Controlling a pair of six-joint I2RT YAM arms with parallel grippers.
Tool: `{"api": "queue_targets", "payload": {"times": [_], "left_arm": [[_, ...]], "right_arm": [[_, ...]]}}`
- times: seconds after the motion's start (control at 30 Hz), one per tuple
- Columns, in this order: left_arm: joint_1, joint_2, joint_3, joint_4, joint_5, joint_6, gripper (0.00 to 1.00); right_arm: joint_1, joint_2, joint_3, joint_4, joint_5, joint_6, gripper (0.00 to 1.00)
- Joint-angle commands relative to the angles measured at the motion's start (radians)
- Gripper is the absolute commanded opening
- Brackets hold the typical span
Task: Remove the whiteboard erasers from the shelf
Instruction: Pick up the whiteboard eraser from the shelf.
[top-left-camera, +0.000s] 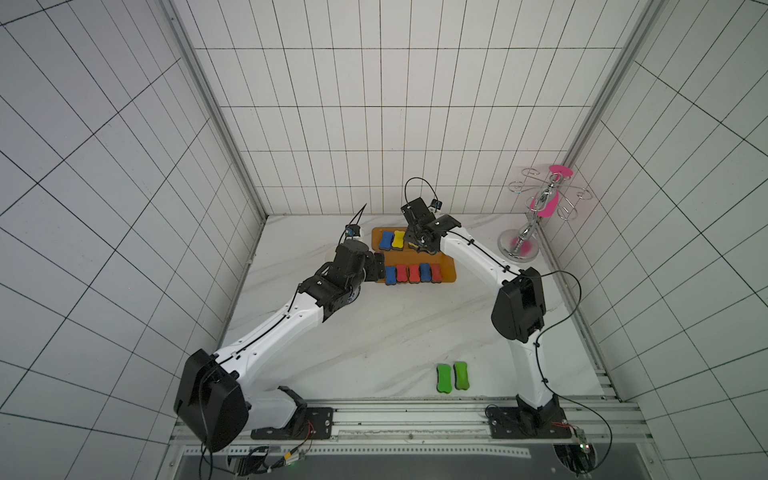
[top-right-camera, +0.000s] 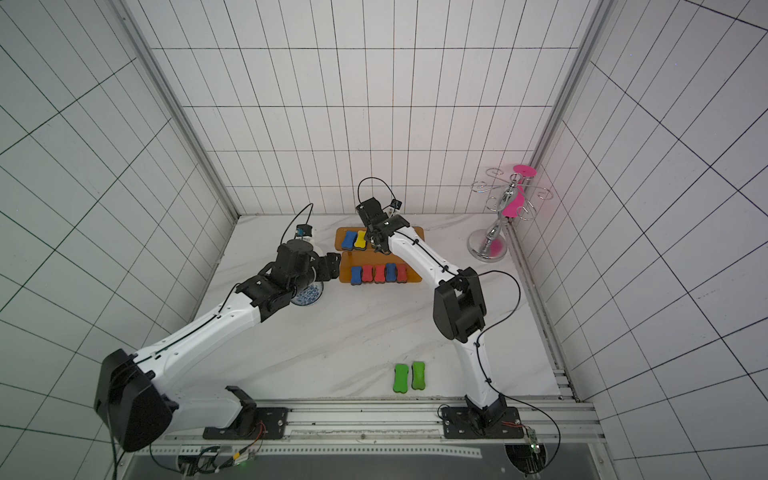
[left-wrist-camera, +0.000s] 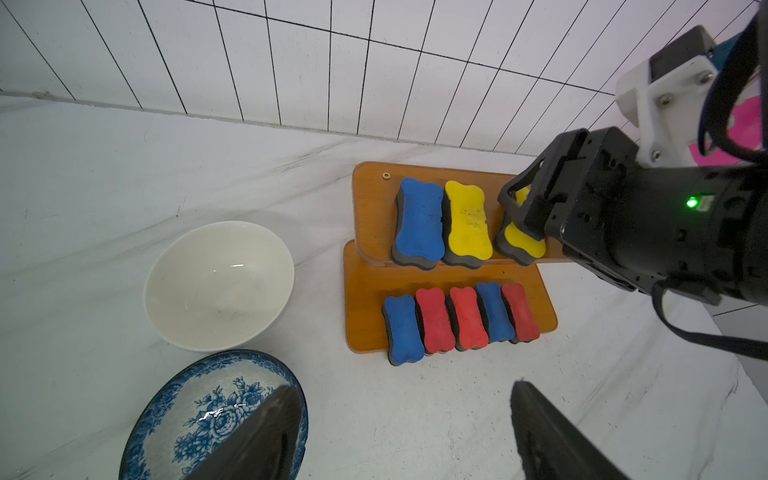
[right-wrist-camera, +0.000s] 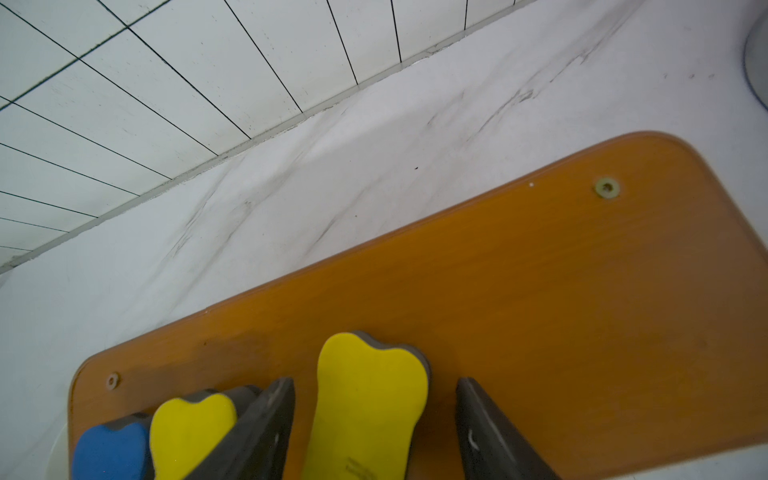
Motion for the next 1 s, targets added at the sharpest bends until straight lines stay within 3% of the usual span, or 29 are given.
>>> {"api": "queue_targets", "payload": {"times": [0.0, 0.1, 0.37, 0.67, 0.8, 0.97], "left_arm": [[-0.004, -0.02, -0.007, -0.003, -0.012, -0.006, 0.83], [-0.004, -0.022, -0.007, -0.004, -0.017, -0.006, 0.83], [0.002, -0.024, -0.003, -0.004, -0.024, -0.006, 0.84], [-0.003, -0.048, 0.001, -0.036, -0.022, -0.017, 0.83], [-0.001, -0.093, -0.021, -0.067, -0.018, -0.024, 0.84], [0.004, -0.158, -0.066, -0.082, -0.024, -0.021, 0.84]], "right_arm": [[0.01, 0.031, 0.038, -0.036, 0.007, -0.029, 0.64], [0.011, 0.046, 0.046, -0.056, 0.019, -0.038, 0.6], [0.008, 0.051, 0.016, -0.077, 0.003, -0.089, 0.27], [0.038, -0.11, -0.082, -0.03, -0.053, -0.177, 0.1], [0.088, -0.265, -0.233, -0.007, -0.056, -0.219, 0.05], [0.2, -0.501, -0.594, 0.043, -0.04, -0.145, 0.05]]}}
